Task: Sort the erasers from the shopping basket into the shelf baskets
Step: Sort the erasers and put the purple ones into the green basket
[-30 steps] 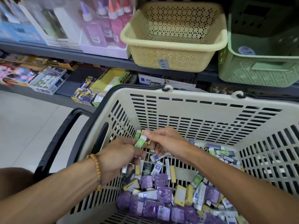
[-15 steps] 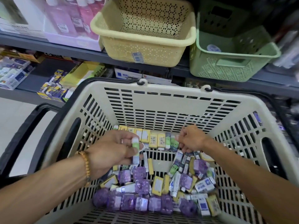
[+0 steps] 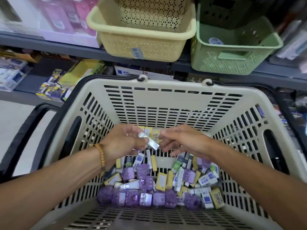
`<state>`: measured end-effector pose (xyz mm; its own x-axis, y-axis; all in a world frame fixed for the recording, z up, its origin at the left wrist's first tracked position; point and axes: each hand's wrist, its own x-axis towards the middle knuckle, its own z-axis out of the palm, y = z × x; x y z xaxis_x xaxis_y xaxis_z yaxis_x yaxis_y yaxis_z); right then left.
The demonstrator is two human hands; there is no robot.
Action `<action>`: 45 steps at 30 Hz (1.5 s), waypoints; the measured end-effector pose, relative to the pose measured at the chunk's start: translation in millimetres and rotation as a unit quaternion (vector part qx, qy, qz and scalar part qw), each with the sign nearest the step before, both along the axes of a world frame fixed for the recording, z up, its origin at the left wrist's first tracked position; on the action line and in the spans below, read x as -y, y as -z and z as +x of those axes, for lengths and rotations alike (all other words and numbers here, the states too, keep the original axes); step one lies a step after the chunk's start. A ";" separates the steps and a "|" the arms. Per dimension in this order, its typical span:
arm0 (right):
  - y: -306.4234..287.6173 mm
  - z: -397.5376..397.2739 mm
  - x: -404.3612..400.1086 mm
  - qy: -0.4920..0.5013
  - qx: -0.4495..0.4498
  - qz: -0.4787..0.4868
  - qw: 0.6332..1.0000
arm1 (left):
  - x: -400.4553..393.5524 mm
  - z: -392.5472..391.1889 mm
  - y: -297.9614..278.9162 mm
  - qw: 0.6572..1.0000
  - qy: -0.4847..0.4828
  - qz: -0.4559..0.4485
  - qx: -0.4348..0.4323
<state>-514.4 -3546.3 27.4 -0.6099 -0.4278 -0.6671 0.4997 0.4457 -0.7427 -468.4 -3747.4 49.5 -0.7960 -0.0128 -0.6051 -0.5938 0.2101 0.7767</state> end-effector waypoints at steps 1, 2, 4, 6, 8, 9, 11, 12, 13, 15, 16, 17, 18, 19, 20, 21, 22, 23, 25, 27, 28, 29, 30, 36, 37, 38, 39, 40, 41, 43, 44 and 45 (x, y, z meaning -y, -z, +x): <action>-6.6 4.6 1.3 -0.010 0.029 -0.033 0.999 | -4.6 -1.8 0.3 1.000 0.011 0.014 -0.009; -11.6 8.0 0.3 -0.014 0.036 -0.045 0.998 | -9.8 -3.6 1.2 0.999 0.025 0.025 -0.018; -21.0 10.6 -9.5 -0.019 -0.003 0.001 1.000 | -21.6 -6.5 8.2 0.996 0.075 0.006 -0.042; -30.4 9.3 -29.6 -0.029 -0.086 0.105 0.990 | -35.6 -7.9 20.1 0.983 0.162 -0.056 -0.057; -37.5 6.5 -54.0 -0.015 -0.141 0.165 0.976 | -54.1 -6.7 36.7 0.961 0.255 -0.092 -0.047; -39.3 5.2 -63.8 -0.002 -0.151 0.171 0.974 | -64.3 -4.8 47.2 0.945 0.305 -0.109 -0.039; -41.2 2.8 -75.2 0.020 -0.158 0.163 0.974 | -84.9 4.8 71.6 0.891 0.417 -0.176 -0.043; -41.3 1.3 -77.9 0.030 -0.161 0.154 0.975 | -92.9 12.9 83.5 0.856 0.464 -0.220 -0.059; -41.4 -1.2 -79.7 0.040 -0.163 0.142 0.976 | -99.0 21.6 93.1 0.824 0.497 -0.259 -0.085; -41.9 -6.3 -81.6 0.047 -0.168 0.125 0.977 | -101.8 38.2 108.2 0.800 0.513 -0.283 -0.129; -41.9 -9.2 -82.9 0.047 -0.175 0.121 0.976 | -99.7 42.6 112.3 0.805 0.508 -0.273 -0.140; -41.4 -12.0 -84.1 0.046 -0.182 0.122 0.975 | -97.3 43.6 114.2 0.814 0.500 -0.258 -0.144; -40.5 -14.6 -84.5 0.045 -0.188 0.126 0.973 | -95.9 43.1 114.2 0.826 0.488 -0.244 -0.143; -39.2 -16.7 -84.1 0.044 -0.191 0.130 0.972 | -96.0 42.1 112.5 0.838 0.474 -0.231 -0.140; -37.8 -18.2 -82.9 0.044 -0.194 0.130 0.971 | -97.9 41.0 109.7 0.848 0.462 -0.221 -0.138; -36.1 -19.4 -81.4 0.042 -0.197 0.130 0.971 | -100.5 39.3 106.6 0.856 0.450 -0.216 -0.135; -34.7 -20.1 -79.6 0.040 -0.199 0.128 0.971 | -102.4 37.7 104.1 0.864 0.438 -0.212 -0.127; -33.1 -21.0 -77.8 0.039 -0.199 0.126 0.971 | -103.2 35.9 102.2 0.874 0.426 -0.205 -0.112; -30.6 -21.9 -75.1 0.039 -0.203 0.122 0.971 | -103.0 31.2 100.9 0.899 0.398 -0.164 -0.081; -29.5 -22.3 -73.4 0.040 -0.208 0.118 0.970 | -104.7 28.8 101.2 0.919 0.368 -0.124 -0.073; -29.6 -22.3 -72.5 0.041 -0.209 0.115 0.970 | -105.7 29.7 101.5 0.923 0.360 -0.114 -0.073; -29.6 -22.5 -71.9 0.042 -0.210 0.113 0.970 | -105.7 30.9 102.3 0.927 0.354 -0.104 -0.070; -29.8 -22.7 -71.4 0.043 -0.212 0.112 0.970 | -104.8 31.7 103.2 0.930 0.350 -0.090 -0.064; -29.8 -22.3 -71.7 0.049 -0.213 0.108 0.970 | -76.8 5.7 96.2 0.881 0.453 -0.127 -0.053; -29.6 -22.4 -71.6 0.049 -0.214 0.107 0.970 | -73.8 1.7 93.0 0.862 0.488 -0.129 -0.035; -29.4 -22.4 -71.1 0.049 -0.216 0.107 0.969 | -71.8 -1.3 89.7 0.846 0.518 -0.128 -0.017; -29.2 -22.6 -70.8 0.046 -0.218 0.107 0.969 | -70.2 -3.9 86.5 0.830 0.543 -0.127 -0.004; -29.1 -22.6 -70.6 0.043 -0.220 0.109 0.968 | -69.6 -6.4 83.5 0.816 0.564 -0.128 0.004; -28.8 -22.5 -70.5 0.040 -0.221 0.111 0.968 | -69.6 -8.9 80.6 0.802 0.582 -0.132 0.013; -28.4 -22.0 -70.1 0.035 -0.221 0.112 0.968 | -72.0 -12.2 75.1 0.776 0.611 -0.152 0.034; -28.3 -21.7 -69.8 0.034 -0.222 0.113 0.968 | -73.7 -13.2 72.9 0.762 0.624 -0.170 0.038; -28.2 -21.4 -69.6 0.032 -0.224 0.114 0.967 | -75.2 -14.1 71.2 0.744 0.639 -0.192 0.032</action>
